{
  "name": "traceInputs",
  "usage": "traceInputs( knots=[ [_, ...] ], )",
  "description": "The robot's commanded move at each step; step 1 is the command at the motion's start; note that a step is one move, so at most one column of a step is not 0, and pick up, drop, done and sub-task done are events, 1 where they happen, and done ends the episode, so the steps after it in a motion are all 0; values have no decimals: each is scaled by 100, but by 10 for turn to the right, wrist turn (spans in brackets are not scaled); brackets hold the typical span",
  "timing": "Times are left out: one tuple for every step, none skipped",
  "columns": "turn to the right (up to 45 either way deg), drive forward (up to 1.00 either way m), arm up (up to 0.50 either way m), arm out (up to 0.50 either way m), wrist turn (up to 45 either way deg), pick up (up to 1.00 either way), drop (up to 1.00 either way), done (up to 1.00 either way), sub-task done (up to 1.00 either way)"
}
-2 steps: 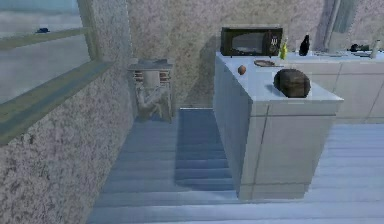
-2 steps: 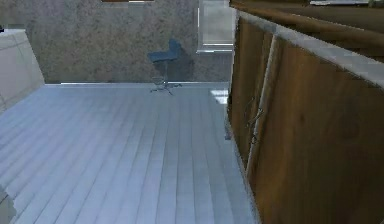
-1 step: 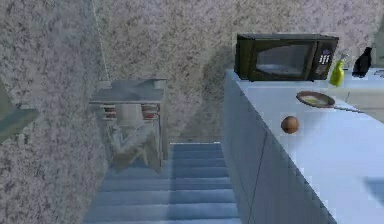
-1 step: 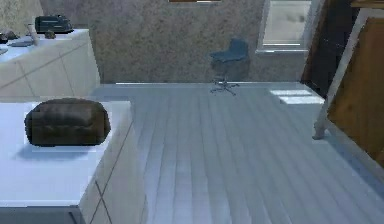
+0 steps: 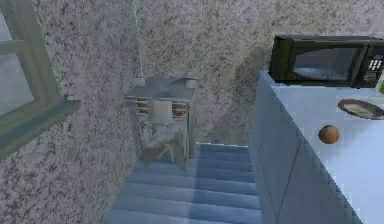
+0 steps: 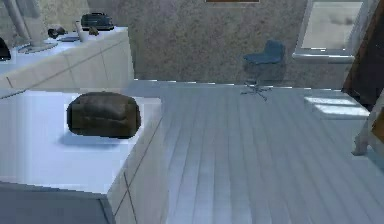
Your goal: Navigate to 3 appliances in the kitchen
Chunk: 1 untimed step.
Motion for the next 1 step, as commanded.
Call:
traceInputs(
  knots=[
    [0, 20, 0, 0, 0, 0, 0, 0, 0]
  ],
)
